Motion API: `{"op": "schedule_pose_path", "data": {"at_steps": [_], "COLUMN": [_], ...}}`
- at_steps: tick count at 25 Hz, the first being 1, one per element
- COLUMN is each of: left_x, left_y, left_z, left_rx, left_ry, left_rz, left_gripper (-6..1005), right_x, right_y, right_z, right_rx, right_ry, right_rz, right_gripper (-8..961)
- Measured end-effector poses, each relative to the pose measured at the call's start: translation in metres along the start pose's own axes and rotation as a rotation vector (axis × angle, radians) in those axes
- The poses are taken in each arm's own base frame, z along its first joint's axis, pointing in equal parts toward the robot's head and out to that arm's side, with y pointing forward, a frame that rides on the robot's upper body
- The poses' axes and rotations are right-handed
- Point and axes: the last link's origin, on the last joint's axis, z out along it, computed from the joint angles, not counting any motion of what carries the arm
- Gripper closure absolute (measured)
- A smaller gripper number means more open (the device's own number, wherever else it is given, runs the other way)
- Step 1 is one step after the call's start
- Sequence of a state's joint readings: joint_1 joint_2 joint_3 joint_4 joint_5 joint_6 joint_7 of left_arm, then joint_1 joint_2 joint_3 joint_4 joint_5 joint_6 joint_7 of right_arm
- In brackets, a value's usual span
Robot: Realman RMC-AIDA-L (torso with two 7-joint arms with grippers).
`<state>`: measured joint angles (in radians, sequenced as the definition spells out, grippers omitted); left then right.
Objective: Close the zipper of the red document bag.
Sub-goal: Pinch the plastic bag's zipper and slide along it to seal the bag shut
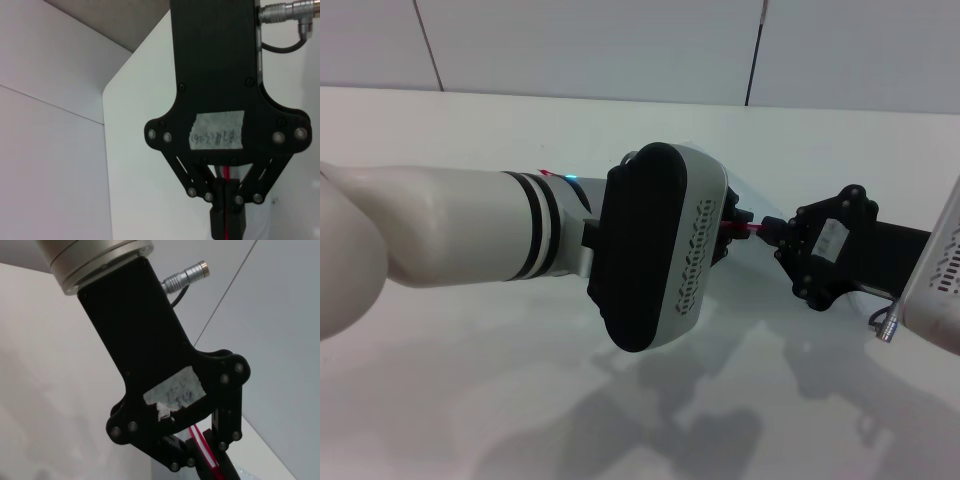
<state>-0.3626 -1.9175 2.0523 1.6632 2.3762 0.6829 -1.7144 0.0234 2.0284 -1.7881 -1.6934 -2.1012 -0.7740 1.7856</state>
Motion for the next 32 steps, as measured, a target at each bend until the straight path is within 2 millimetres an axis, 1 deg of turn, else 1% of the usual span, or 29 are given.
{"op": "schedule_pose_path", "data": {"at_steps": [16, 22, 32], "left_x": [0.0, -0.005, -0.019], "left_y": [-0.001, -0.001, 0.003], "left_z": [0.0, -0.001, -0.005], "left_rx": [0.006, 0.011, 0.017], "left_ry": [0.0, -0.011, -0.047], "left_rz": [-0.007, -0.02, -0.066], "left_gripper": [916, 917, 917], "right_x": [0.0, 0.002, 0.005], "right_y": [-0.003, -0.005, -0.01], "right_z": [-0.001, -0.002, -0.004], "right_rx": [0.008, 0.014, 0.037], "right_ry": [-0.011, -0.007, 0.0], "right_rz": [0.017, 0.022, 0.027], "right_gripper": [811, 808, 803]}}
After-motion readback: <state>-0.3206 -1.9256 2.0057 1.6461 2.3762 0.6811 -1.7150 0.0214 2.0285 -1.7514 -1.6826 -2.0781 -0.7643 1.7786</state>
